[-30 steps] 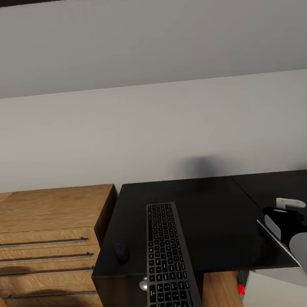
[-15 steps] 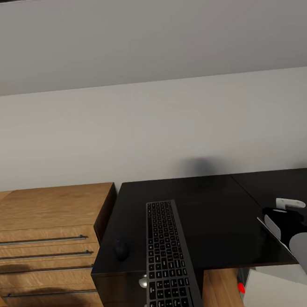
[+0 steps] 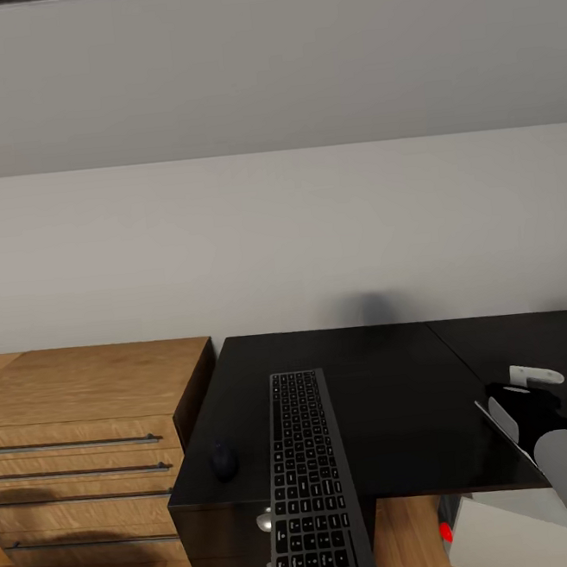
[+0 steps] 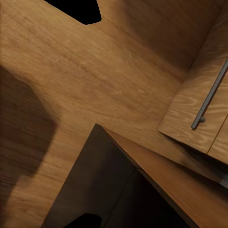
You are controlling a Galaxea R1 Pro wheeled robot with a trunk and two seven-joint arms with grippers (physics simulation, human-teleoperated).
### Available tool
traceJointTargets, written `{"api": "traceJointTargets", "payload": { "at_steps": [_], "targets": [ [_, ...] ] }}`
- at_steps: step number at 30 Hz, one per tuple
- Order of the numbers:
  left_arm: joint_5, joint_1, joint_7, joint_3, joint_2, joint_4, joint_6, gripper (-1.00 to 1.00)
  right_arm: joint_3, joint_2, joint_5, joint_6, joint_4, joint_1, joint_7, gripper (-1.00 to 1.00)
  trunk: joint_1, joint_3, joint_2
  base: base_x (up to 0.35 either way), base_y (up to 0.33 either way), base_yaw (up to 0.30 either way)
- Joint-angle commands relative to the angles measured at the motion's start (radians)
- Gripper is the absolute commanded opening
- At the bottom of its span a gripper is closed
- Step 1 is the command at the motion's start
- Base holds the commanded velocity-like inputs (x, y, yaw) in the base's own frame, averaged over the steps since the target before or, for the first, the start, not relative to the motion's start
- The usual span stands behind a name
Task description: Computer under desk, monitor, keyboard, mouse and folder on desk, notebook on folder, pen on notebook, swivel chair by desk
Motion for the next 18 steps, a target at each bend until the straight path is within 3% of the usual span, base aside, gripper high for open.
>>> {"api": "traceJointTargets", "payload": {
  "at_steps": [1, 10, 18],
  "targets": [
    [0.011, -0.001, 0.005, -0.004, 0.001, -0.001, -0.008, 1.00, -0.002, 0.000, -0.008, 0.012, 0.023, 0.000, -0.003, 1.00, 0.000, -0.001, 0.000, 0.000, 0.000, 0.000],
    [0.010, -0.001, 0.003, -0.003, 0.002, 0.002, -0.008, 1.00, -0.002, 0.000, -0.008, 0.022, 0.029, 0.000, -0.003, 1.00, 0.000, -0.001, 0.000, 0.000, 0.000, 0.000],
    [0.009, -0.001, 0.003, -0.003, 0.002, 0.002, -0.008, 1.00, -0.003, 0.001, -0.011, 0.079, 0.035, 0.000, -0.003, 1.00, 0.000, -0.001, 0.000, 0.000, 0.000, 0.000]
  ]
}}
